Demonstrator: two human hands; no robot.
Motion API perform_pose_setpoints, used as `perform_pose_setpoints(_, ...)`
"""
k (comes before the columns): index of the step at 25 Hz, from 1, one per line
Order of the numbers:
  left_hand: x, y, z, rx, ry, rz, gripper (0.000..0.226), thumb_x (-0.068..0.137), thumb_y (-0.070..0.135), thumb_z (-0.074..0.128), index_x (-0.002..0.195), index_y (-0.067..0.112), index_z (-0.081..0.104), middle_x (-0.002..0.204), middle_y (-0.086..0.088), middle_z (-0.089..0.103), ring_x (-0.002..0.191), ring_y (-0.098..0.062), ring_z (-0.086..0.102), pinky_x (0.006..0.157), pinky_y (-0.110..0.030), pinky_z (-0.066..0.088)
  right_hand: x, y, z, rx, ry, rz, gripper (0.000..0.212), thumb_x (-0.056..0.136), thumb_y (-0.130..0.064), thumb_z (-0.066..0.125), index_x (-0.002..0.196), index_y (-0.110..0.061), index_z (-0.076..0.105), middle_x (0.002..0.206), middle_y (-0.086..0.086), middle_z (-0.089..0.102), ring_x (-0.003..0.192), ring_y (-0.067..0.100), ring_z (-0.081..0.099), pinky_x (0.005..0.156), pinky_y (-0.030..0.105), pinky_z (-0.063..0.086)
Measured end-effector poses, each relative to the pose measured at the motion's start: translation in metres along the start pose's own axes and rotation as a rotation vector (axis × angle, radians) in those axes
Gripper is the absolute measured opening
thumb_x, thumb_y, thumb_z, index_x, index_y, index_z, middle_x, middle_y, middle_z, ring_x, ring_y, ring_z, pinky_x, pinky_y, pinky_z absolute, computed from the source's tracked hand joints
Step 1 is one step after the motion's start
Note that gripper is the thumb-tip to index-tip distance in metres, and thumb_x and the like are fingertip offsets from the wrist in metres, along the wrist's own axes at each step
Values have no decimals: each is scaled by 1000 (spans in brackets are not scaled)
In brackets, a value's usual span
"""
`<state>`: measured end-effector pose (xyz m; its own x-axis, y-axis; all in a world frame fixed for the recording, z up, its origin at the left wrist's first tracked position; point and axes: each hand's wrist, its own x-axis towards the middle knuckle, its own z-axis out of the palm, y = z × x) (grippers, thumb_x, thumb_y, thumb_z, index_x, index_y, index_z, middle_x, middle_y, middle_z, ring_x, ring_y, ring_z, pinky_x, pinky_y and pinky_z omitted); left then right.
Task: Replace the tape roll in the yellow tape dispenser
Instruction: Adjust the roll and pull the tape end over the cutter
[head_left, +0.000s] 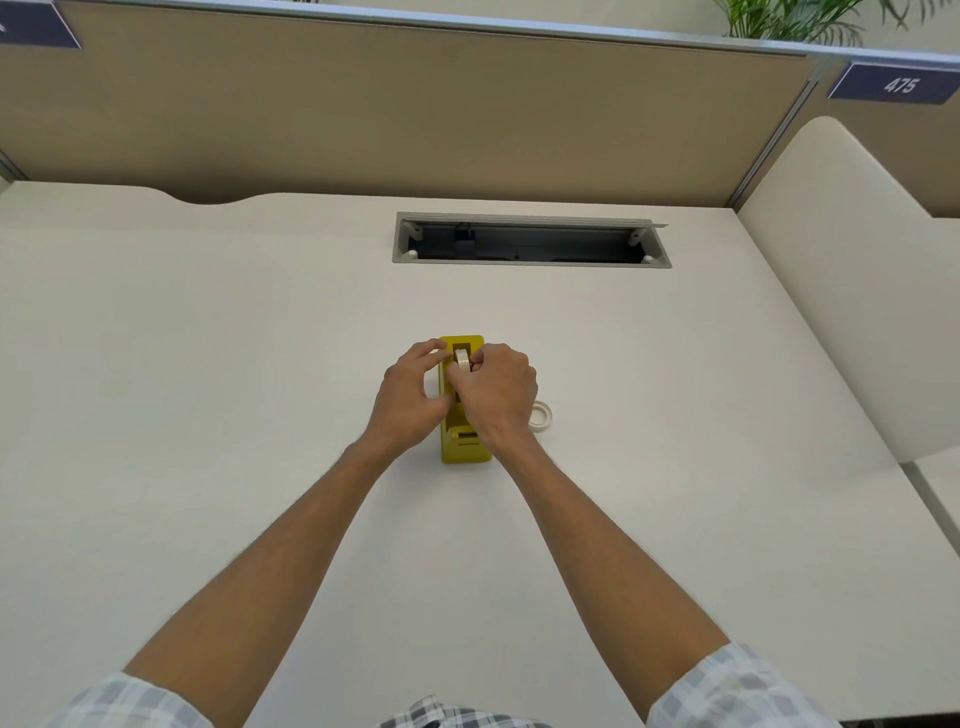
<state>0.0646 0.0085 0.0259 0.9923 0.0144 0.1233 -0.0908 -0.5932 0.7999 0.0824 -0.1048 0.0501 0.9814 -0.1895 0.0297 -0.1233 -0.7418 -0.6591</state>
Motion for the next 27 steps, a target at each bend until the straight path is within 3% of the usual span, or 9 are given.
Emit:
perform_pose_setpoints(8, 1, -2, 1, 11, -8, -18, 48, 78, 10, 67, 126, 14, 61, 141, 4, 51, 128, -14, 49, 102, -28, 41, 0, 2, -3, -79, -9, -39, 23, 75, -35, 64, 71, -13, 65, 62, -1, 57, 59, 24, 55, 54, 27, 39)
perform_pose_setpoints(12, 0, -2, 1, 25, -16, -18, 49, 79, 10, 66, 127, 13, 60, 142, 4, 50, 131, -16, 46, 106, -34, 41, -2, 8, -6, -98, -39, -43, 19, 71, -34, 67, 75, -16, 65, 66, -3, 59, 65, 24, 63, 54, 26, 38)
perform_pose_setpoints(16, 0, -1, 0, 29, -17, -15, 49, 78, 9, 65, 127, 13, 60, 142, 2, 49, 131, -17, 46, 106, -36, 42, -1, 11, -11, -99, -26, -147, 39, 75, -42, 66, 108, -21, 64, 97, -2, 64, 81, 21, 63, 64, 29, 42)
perform_pose_setpoints(18, 1, 0, 0, 33, -23, -5, 50, 79, 12, 64, 129, 14, 58, 142, 2, 48, 131, -17, 44, 106, -40, 42, -1, 14, -13, -90, -55, -223, 39, 81, -41, 62, 116, -24, 63, 103, -3, 62, 84, 21, 63, 65, 29, 41)
perform_pose_setpoints(22, 3, 0, 1, 69, -67, 32, 49, 84, 18, 63, 132, 18, 56, 145, 0, 44, 140, -18, 30, 110, -48, 35, 2, 22, -15, -97, -132, -304, 31, 88, -35, 55, 115, -25, 68, 105, -4, 62, 90, 18, 62, 70, 30, 46)
perform_pose_setpoints(27, 8, 0, -2, 187, -117, 51, 44, 91, 22, 60, 134, 20, 54, 153, 0, 34, 147, -18, 14, 114, -52, 25, 4, 27, -20, -91, -161, -396, 36, 87, -35, 57, 122, -26, 64, 111, -5, 62, 96, 16, 62, 76, 34, 52)
